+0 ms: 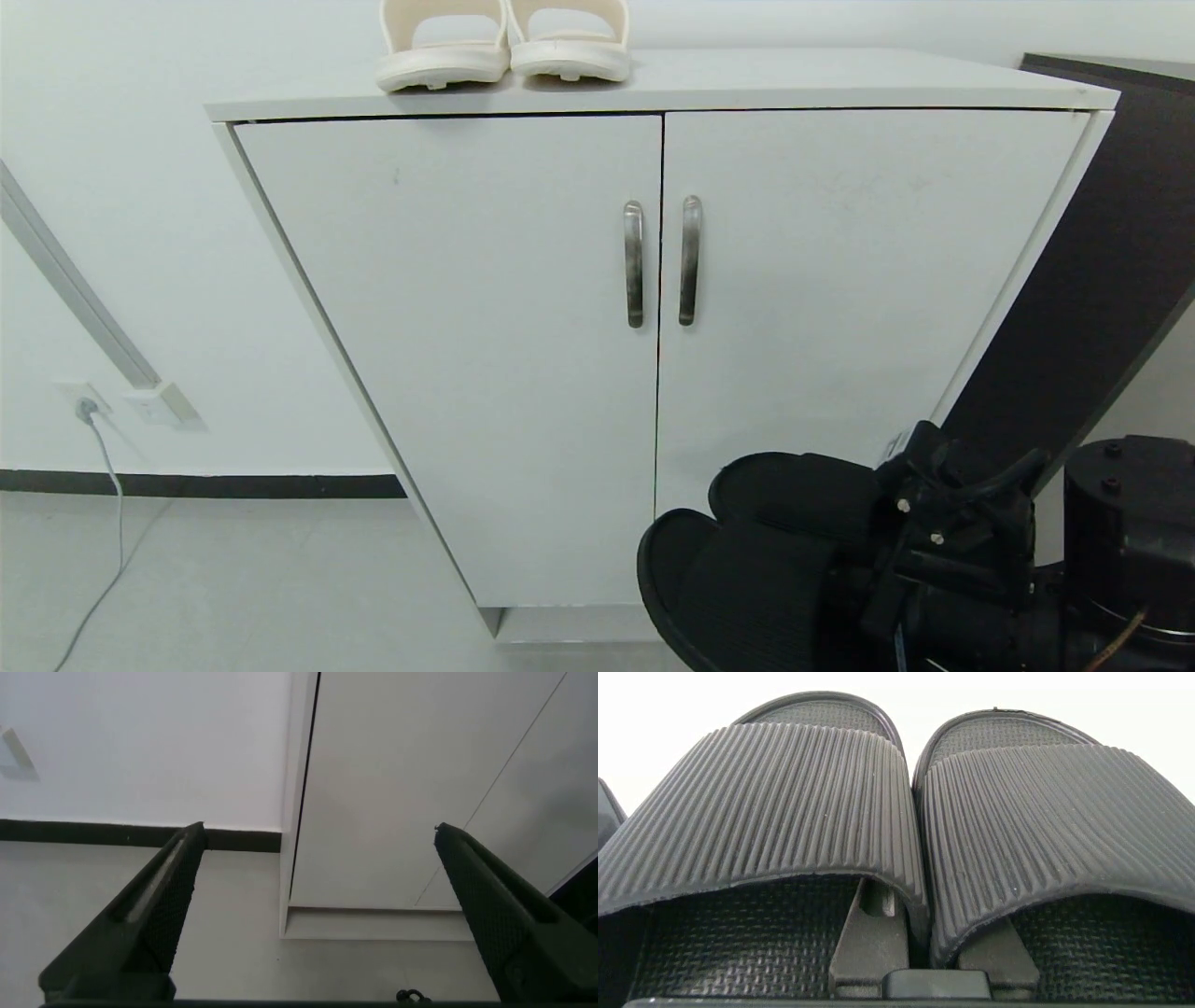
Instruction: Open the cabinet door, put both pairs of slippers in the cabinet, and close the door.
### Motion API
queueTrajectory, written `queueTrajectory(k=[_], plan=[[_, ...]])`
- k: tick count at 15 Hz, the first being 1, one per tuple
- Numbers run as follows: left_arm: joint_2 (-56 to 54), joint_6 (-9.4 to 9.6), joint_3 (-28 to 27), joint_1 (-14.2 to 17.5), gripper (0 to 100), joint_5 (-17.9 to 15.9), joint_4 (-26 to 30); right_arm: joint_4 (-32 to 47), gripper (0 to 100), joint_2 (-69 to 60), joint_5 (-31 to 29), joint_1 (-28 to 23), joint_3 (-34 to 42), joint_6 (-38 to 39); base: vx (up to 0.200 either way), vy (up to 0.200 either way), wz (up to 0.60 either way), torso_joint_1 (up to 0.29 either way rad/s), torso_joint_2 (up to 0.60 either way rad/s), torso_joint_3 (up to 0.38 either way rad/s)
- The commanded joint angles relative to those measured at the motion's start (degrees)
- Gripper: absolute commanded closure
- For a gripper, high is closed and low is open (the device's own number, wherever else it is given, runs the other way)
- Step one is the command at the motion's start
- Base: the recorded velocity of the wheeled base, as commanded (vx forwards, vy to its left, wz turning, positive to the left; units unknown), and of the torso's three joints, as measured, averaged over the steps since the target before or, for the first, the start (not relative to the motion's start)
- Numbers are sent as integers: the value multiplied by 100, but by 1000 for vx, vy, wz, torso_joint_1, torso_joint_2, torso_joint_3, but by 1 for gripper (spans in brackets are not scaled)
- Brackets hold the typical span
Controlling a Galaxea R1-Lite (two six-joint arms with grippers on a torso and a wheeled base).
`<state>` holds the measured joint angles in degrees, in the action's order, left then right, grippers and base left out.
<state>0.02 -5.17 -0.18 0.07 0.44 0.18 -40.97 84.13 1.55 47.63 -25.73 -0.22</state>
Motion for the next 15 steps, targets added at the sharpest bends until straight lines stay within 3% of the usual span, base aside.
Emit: queueTrajectory(k=[1, 6, 7, 8, 9, 10, 11, 12, 15], plan=[[6, -2, 1, 1, 0, 0, -1, -25, 100, -10, 3, 10, 42, 4, 0, 0, 0, 0, 0, 0], [349, -2, -8, -42, 0, 0, 8, -34, 100, -37, -5, 10, 104, -163, 0, 0, 0, 0, 0, 0], [595, -63, -157, -34, 0, 26, -62, -34, 100, -37, -5, 10, 104, -198, 0, 0, 0, 0, 0, 0], [1017, -441, -843, -34, 0, 53, -229, -51, 100, -37, -5, 10, 104, -198, 0, 0, 0, 0, 0, 0], [1483, -652, -1230, -42, 0, 18, -229, -78, 100, -37, -5, 10, 104, -189, 0, 0, 0, 0, 0, 0], [1931, -529, -1309, -51, 0, -35, -256, -86, 100, -28, -5, 10, 104, -198, 0, 0, 0, 0, 0, 0], [2362, -327, -1309, -95, 0, -272, -264, -86, 100, -28, -5, 10, 104, -198, 0, 0, 0, 0, 0, 0], [2687, -274, -1335, -139, 0, -606, -326, -86, 100, -28, -5, 10, 112, -189, 0, 0, 0, 0, 0, 0], [3373, -274, -1344, -157, 0, -1740, -1073, -86, 100, -28, 3, 10, 112, -189, 0, 0, 0, 0, 0, 0]])
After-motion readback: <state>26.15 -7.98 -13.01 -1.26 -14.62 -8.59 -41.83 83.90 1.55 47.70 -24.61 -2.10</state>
